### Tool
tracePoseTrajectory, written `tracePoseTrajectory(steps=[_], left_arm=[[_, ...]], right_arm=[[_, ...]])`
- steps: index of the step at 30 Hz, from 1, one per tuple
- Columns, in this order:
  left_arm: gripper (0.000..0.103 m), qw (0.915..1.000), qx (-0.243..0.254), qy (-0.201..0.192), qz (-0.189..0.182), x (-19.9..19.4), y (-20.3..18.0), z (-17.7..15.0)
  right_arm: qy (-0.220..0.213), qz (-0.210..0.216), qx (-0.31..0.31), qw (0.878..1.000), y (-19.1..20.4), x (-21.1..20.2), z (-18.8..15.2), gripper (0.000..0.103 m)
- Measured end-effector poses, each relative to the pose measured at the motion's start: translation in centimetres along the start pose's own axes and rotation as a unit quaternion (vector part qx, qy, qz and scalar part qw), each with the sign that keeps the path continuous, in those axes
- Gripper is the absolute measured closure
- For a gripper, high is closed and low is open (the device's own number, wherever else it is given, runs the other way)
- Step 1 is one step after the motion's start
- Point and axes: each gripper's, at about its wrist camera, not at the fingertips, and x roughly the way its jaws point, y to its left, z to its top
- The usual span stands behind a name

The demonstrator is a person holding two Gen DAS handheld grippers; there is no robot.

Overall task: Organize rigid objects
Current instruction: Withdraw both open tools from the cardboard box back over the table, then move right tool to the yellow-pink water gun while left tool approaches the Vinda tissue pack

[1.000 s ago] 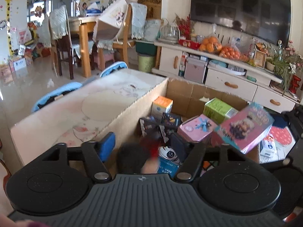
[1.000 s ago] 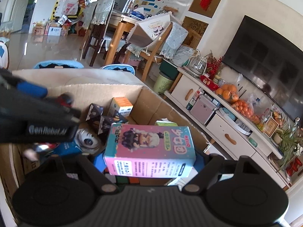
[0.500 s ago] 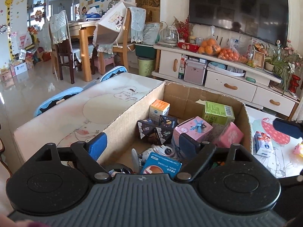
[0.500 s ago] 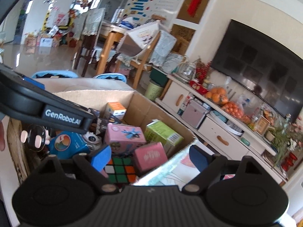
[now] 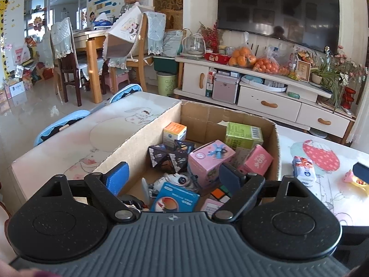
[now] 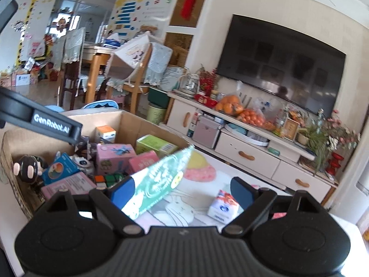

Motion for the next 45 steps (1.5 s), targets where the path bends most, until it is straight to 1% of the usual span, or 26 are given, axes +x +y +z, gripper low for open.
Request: tracePoseTrajectory(steps=[6, 24, 29, 31, 32, 36, 39, 42, 45], left_arm=[[0.0, 0.9999, 0.006, -0.005, -0.013, -0.5, -0.6, -0.2], [0.0, 0.9974, 0.056, -0.01, -0.044, -1.2, -1.7, -1.4], [0.0, 0.9959, 0.071, -0.01, -0.056, -1.2, -2.2, -1.8], [0.0, 0.995, 0.078, -0.011, -0.062, -1.3, -2.6, -2.0], [0.0, 0.9945, 0.082, -0.013, -0.065, -1.4, -2.7, -2.1], [0.0, 0.9926, 0.094, -0.016, -0.075, -1.4, -3.5, -2.7], [0.0, 0.9915, 0.1, -0.013, -0.083, -1.0, -4.0, -2.9], [0.0, 0.9902, 0.107, -0.008, -0.089, -0.6, -4.9, -3.1], [0.0, 0.9887, 0.114, -0.005, -0.097, 0.1, -6.2, -3.2]], right_arm=[[0.004, -0.016, 0.018, 1.0, -1.3, -0.6, -1.5, 0.013], [0.024, -0.056, 0.079, 0.995, -6.5, -1.0, -5.2, 0.012], [0.034, -0.086, 0.1, 0.991, -8.8, -0.7, -6.6, 0.009], [0.04, -0.104, 0.108, 0.988, -10.0, -0.5, -7.2, 0.002], [0.042, -0.113, 0.113, 0.986, -10.6, -0.4, -7.5, 0.001], [0.053, -0.142, 0.125, 0.98, -13.6, 0.1, -8.7, 0.001], [0.071, -0.165, 0.135, 0.975, -16.0, 1.0, -9.8, 0.001], [0.09, -0.184, 0.131, 0.97, -18.0, 2.3, -10.9, 0.001], [0.109, -0.186, 0.131, 0.968, -19.5, 3.6, -11.9, 0.001]])
